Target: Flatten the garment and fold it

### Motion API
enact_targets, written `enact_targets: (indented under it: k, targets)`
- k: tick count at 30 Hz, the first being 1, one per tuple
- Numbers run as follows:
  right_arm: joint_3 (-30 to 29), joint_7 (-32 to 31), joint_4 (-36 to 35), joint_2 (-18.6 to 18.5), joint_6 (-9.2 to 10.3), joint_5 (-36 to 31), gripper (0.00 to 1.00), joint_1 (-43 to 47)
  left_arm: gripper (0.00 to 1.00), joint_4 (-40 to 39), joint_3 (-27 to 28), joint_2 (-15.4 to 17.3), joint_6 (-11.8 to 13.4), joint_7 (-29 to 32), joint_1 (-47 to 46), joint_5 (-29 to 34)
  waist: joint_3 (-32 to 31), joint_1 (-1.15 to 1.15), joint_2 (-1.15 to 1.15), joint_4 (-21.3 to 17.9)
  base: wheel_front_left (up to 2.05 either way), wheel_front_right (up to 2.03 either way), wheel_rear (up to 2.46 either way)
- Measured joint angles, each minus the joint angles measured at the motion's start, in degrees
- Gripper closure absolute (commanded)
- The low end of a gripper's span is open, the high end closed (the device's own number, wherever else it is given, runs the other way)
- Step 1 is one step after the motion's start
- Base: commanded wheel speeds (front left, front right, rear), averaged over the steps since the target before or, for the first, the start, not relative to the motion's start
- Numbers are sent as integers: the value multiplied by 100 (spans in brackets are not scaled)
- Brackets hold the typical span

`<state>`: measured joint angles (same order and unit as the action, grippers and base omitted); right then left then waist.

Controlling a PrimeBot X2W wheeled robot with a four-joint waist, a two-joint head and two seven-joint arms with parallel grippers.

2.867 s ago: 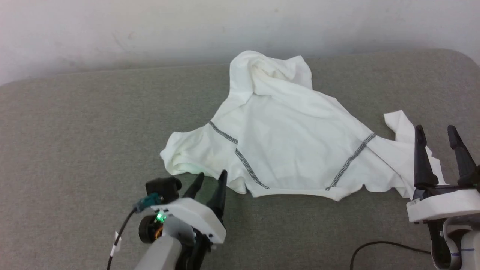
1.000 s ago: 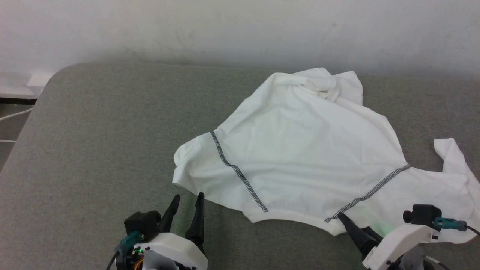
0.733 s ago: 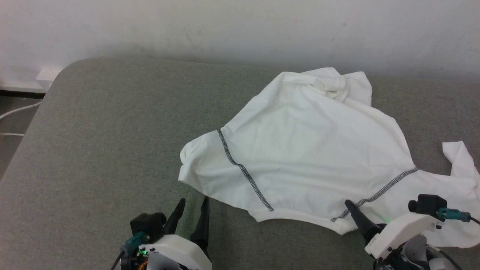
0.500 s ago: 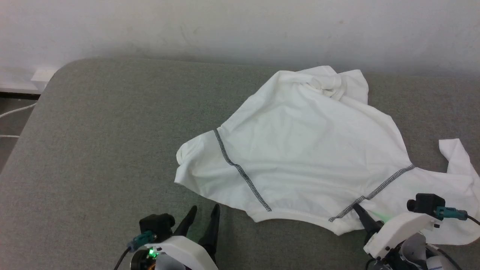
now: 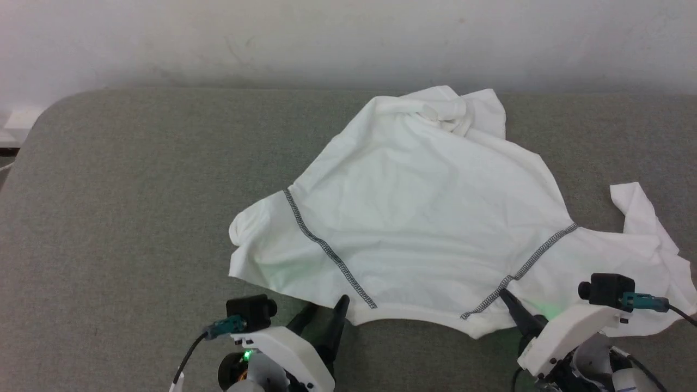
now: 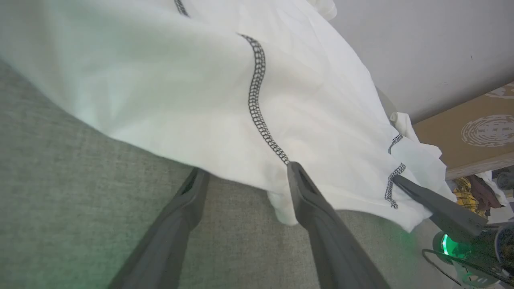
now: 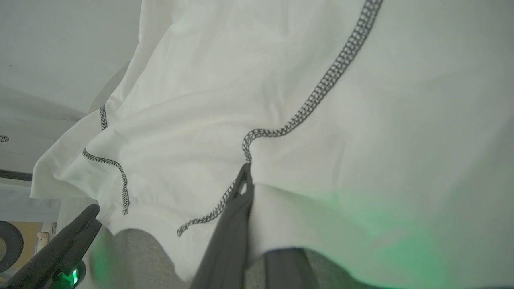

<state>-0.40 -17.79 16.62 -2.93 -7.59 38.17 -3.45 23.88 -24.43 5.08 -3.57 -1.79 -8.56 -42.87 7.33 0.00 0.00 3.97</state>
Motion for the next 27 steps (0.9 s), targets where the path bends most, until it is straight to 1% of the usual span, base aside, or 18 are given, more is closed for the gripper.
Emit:
enact_targets:
  k: [7,8,9,13,17,19,22,24,27]
  targets:
    - [-5,-129,-364,-1,0,-44,100,36,0,224,-60,-71,-98,-52,-306,-55,167,0,0,-138,0,0,0]
    - [-18,-129,-401,-1,1,-78,100,45,51,253,-85,-73,-118,-53,-344,-55,186,0,0,-152,0,0,0]
    - [-29,-129,-436,-2,1,-116,100,56,100,276,-101,-74,-144,-60,-372,-57,200,0,0,-165,0,0,0]
    - [-25,-18,-667,-2,4,-372,100,133,100,321,-189,-41,-179,-281,-393,-16,176,1,0,-187,0,0,0]
    - [33,261,-1333,1,4,-942,100,299,100,11,-199,76,-201,-634,-381,136,29,0,0,-170,0,0,0]
    - [53,379,-1783,-1,4,-1081,100,398,100,-359,-154,146,-188,-751,-362,168,-70,0,0,-159,0,0,0]
    - [41,428,-2455,-56,4,-1252,100,494,100,-1124,-67,215,-153,-772,-315,145,-238,-1,0,-145,0,0,0]
    - [23,416,-2908,-160,4,-1258,100,484,100,-1711,-21,313,-48,-678,-323,167,-353,-1,0,-141,0,0,0]
    - [-2,285,-3507,-426,4,-1257,100,279,100,-2560,112,498,135,-455,-398,180,-519,-1,0,-148,0,0,0]
